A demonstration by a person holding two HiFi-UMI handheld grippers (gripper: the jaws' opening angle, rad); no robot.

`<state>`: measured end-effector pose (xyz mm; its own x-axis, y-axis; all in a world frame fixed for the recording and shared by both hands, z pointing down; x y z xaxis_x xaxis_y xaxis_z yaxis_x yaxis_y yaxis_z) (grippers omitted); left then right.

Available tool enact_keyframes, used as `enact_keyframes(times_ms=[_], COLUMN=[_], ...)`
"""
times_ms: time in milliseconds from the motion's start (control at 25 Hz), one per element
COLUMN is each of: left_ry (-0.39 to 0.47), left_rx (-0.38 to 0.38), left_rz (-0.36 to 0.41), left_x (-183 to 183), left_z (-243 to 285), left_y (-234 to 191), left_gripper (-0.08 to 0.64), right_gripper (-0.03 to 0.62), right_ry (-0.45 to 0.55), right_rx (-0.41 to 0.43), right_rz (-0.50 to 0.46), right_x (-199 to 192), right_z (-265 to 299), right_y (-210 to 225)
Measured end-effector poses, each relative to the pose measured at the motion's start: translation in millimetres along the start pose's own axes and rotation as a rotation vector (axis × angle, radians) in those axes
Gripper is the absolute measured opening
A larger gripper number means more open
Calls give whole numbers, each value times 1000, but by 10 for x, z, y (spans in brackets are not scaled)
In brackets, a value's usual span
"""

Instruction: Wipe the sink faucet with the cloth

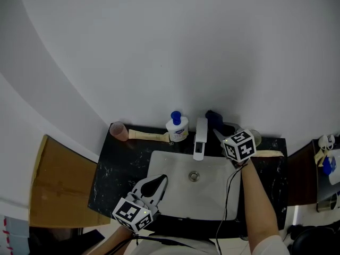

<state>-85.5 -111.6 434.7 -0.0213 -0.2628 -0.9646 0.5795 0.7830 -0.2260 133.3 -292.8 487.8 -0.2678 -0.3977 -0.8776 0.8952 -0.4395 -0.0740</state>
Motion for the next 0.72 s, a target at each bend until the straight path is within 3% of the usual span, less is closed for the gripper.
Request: enact_keyframes(times_ms=[280,400,560,720], left_ry=[-9,-15,-21,-38], left_rx=[20,32,39,54], left_rz=[8,10,13,12], left_x=[20,15,-8,58], left_z=[-54,-79,-100,-75], left_y=[54,56,73,102], left_gripper=[2,2,2,2], right_gripper=[92,92,92,92], right_ry=[-224,-254,-177,-13], right_rx=[14,35,62,66], right_rz=[-222,-248,-222,-217], right_x=[-763,-859,-775,-364], right_z=[261,324,272,8], right_y=[-354,-478,-495,-459])
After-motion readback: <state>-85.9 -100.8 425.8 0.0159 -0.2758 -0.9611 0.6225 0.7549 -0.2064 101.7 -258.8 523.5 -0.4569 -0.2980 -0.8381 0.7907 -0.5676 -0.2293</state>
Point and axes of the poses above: the fingertips, and each gripper's own axes: z forward along the fingers, y to its right, x out of its top, the point moved 2 cm from there along -z, backward along the fingers, and after that the axes turned 7 degrees about -x, right-handed, at the moved point
